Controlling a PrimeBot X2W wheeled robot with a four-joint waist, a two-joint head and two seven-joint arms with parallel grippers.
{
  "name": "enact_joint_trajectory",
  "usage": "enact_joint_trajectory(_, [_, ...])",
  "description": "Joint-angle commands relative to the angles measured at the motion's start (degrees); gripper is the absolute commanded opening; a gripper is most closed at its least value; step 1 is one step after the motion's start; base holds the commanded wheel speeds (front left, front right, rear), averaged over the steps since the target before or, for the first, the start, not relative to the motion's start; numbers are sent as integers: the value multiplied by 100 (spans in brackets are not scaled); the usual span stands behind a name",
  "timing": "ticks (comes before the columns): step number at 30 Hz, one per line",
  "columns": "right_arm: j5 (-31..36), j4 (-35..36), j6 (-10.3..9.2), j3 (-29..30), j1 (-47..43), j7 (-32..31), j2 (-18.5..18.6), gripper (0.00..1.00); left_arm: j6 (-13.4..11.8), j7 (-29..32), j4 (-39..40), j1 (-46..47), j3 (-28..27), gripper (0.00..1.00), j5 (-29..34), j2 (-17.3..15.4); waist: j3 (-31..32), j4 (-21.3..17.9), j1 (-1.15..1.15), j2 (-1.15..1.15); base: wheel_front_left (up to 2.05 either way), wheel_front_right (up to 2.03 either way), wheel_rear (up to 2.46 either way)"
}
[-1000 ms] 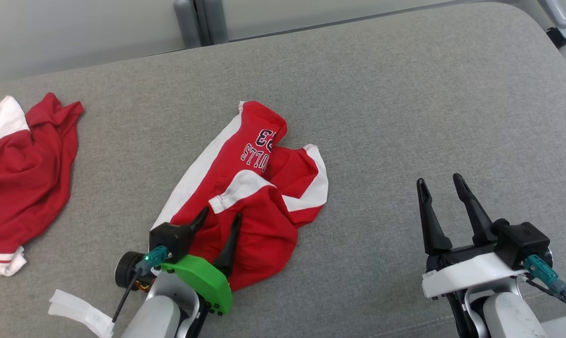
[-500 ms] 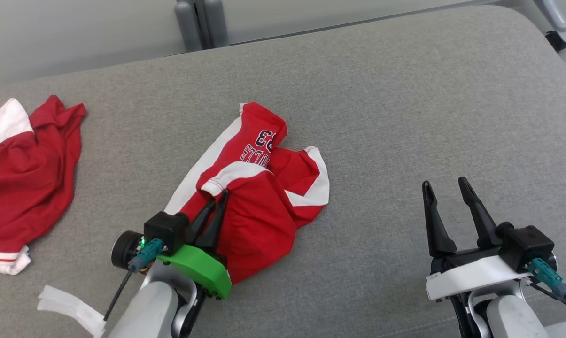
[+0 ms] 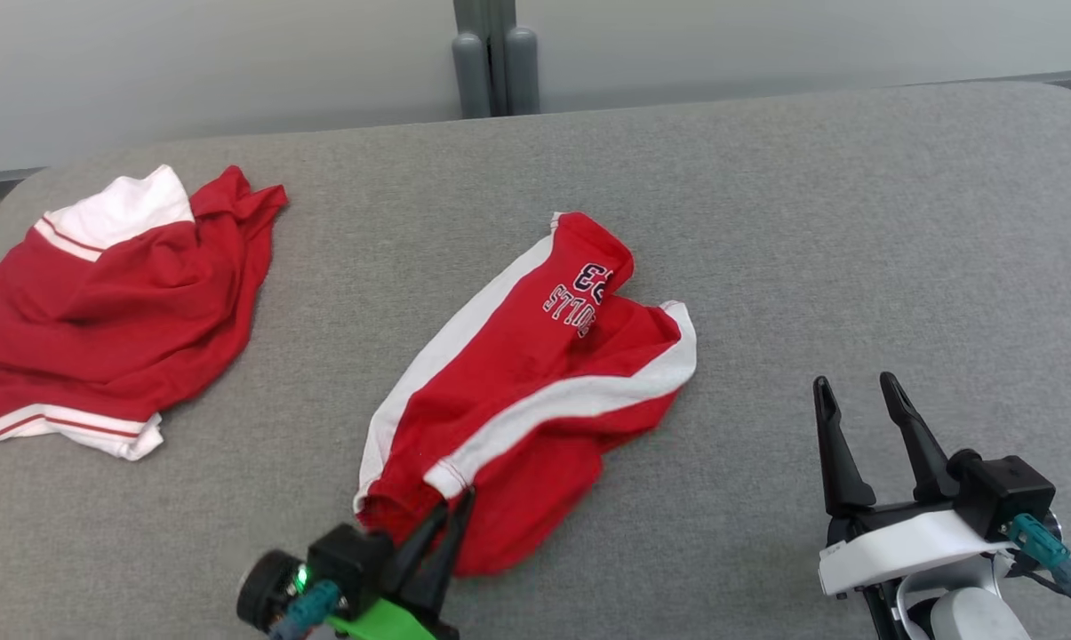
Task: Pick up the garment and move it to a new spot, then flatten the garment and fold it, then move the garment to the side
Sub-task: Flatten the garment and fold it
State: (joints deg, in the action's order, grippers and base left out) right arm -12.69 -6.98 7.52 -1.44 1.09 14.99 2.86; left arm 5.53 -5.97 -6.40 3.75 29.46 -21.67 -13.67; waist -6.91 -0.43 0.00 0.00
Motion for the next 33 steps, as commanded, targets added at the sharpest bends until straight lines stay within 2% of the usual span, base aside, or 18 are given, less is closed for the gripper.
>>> enact_joint_trajectory(1, [-24,-33,-6,22,-80,21,6,100,28,102,73,-261,125,0,-57,-50,135,278,0,0,0,0,0])
enact_joint_trajectory(5, [-19,-85,-7,31,-46,23,6,100,45,292,134,-698,446,0,-135,-17,146,377,0,0,0,0,0])
enact_joint_trajectory(6, [-16,-93,-6,30,-41,24,6,100,44,299,127,-754,489,44,-124,-19,152,389,0,0,0,0,0])
enact_joint_trajectory(7, [-14,-99,-6,34,-40,23,6,100,27,270,134,-795,506,100,-129,5,162,404,0,0,0,0,0])
enact_joint_trajectory(11, [0,-128,-6,45,-86,23,6,100,-24,9,304,-773,407,100,-179,38,212,430,0,0,0,0,0])
enact_joint_trajectory(17, [21,-167,-6,55,-107,22,7,100,-231,-345,711,-491,-103,100,-172,-180,267,344,0,0,0,0,0])
enact_joint_trajectory(21, [44,-196,-7,31,-80,23,6,100,-352,-357,634,-197,-456,100,-216,-330,242,216,0,0,0,0,0])
enact_joint_trajectory(27, [108,-218,-6,42,2,23,7,100,-437,-342,131,195,-721,100,-267,-426,96,-30,0,0,0,0,0])
enact_joint_trajectory(33, [129,-245,-7,65,81,23,6,100,-370,-407,-908,392,-751,100,-461,-281,-109,-212,0,0,0,0,0])
